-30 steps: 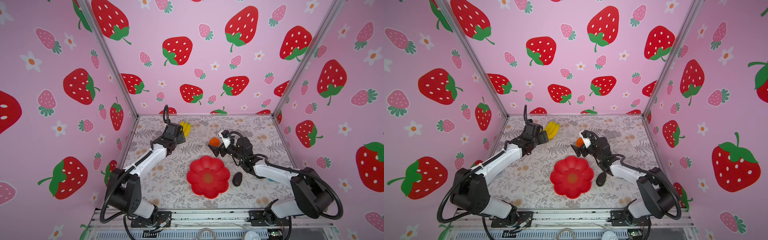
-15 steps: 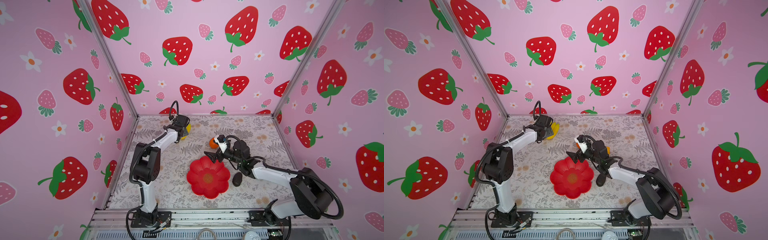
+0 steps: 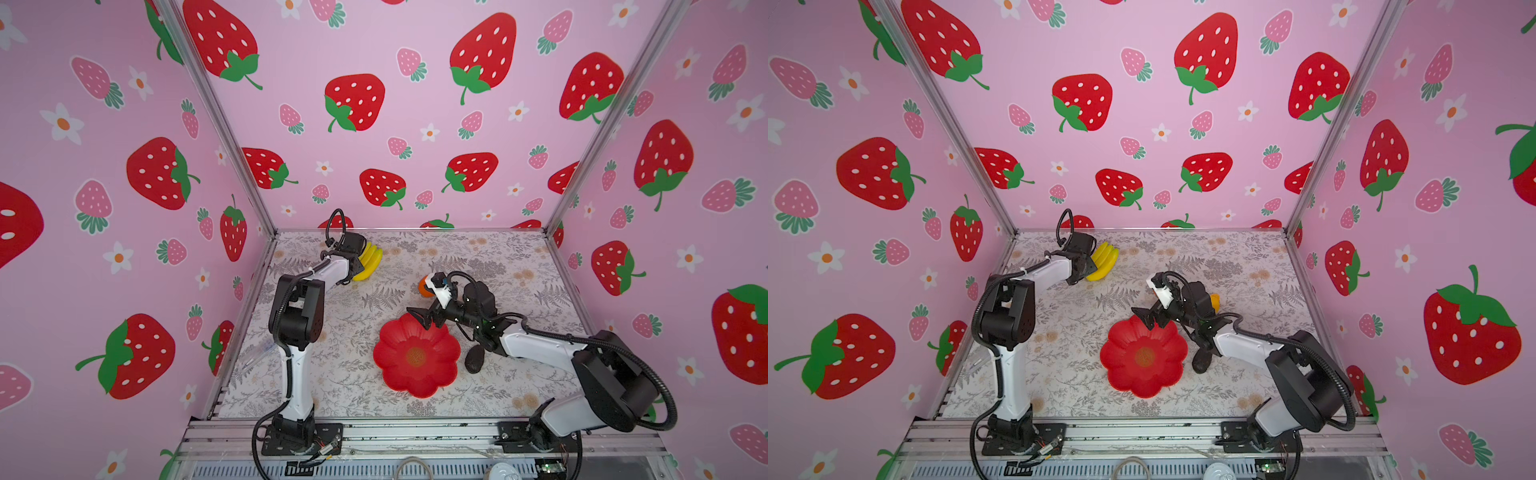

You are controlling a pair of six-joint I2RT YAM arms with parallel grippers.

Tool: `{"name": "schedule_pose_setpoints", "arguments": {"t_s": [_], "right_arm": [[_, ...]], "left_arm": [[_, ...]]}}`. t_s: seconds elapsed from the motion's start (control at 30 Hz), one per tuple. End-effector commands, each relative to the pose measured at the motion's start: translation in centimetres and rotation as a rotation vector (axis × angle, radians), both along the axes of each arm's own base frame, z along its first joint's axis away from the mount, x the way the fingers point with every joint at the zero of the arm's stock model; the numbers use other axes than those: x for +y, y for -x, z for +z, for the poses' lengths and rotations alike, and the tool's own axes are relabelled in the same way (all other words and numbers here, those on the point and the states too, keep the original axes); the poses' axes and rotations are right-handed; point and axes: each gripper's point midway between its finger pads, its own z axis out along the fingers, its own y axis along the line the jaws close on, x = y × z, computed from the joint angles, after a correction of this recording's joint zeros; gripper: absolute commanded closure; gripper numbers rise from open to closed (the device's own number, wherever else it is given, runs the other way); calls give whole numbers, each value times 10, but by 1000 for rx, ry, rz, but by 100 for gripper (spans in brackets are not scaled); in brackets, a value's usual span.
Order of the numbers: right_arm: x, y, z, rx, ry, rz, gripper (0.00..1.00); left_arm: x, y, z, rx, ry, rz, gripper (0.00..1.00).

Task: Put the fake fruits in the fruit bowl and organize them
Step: 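Grasp the banana bunch with the left gripper, then carry the bananas into the red bowl with the left gripper and release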

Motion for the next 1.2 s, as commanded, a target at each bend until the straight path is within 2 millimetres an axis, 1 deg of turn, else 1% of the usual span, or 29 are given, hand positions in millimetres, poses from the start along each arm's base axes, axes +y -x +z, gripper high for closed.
{"name": "schedule_pose_setpoints", "arguments": {"t_s": [0.0, 0.1, 0.13, 0.23, 0.33, 0.43, 0.57, 0.63, 0.67, 0.77, 0.83, 0.9, 0.97, 1.0, 1.1, 1.17], "right_arm": [[4, 2, 5, 11, -17, 20, 1], [2, 4, 2, 21, -9, 21, 1], [2, 4, 1, 23, -6, 22, 1], [0, 6, 0, 22, 1, 22, 1], [-1, 9, -1, 28, -1, 27, 1], [-4, 15, -3, 39, -11, 35, 1], [-13, 19, -2, 28, -21, 17, 1], [-18, 21, 0, 18, -22, -2, 1], [-22, 20, 2, 16, -22, -19, 1], [-38, 17, 3, 29, -21, -101, 1], [-51, 17, 5, 42, -32, -150, 1], [-61, 16, 3, 77, -20, -202, 1], [-65, 24, 0, 104, -6, -195, 1], [-68, 29, -2, 117, 0, -189, 1], [-78, 41, 0, 141, -39, -196, 1], [-87, 46, -2, 159, -64, -224, 1]], "left_arm": [[-2, -14, 8, -44, 36, 19, 45], [1, -17, 9, -60, 51, 23, 67], [1, -17, 10, -69, 61, 22, 72], [1, -17, 21, -111, 83, 3, 82], [1, -12, 36, -145, 85, -24, 89], [-1, 0, 50, -161, 93, -53, 92], [-5, 26, 60, -159, 119, -102, 93], [-9, 47, 63, -146, 140, -131, 93], [-12, 57, 64, -137, 152, -149, 96], [-26, 97, 75, -112, 159, -223, 98], [-39, 129, 90, -109, 154, -292, 98], [-50, 160, 104, -108, 130, -359, 98], [-64, 189, 113, -92, 127, -444, 98], [-71, 204, 114, -68, 133, -492, 98], [-96, 242, 108, 23, 146, -651, 98], [-111, 259, 100, 54, 117, -728, 98]]}}
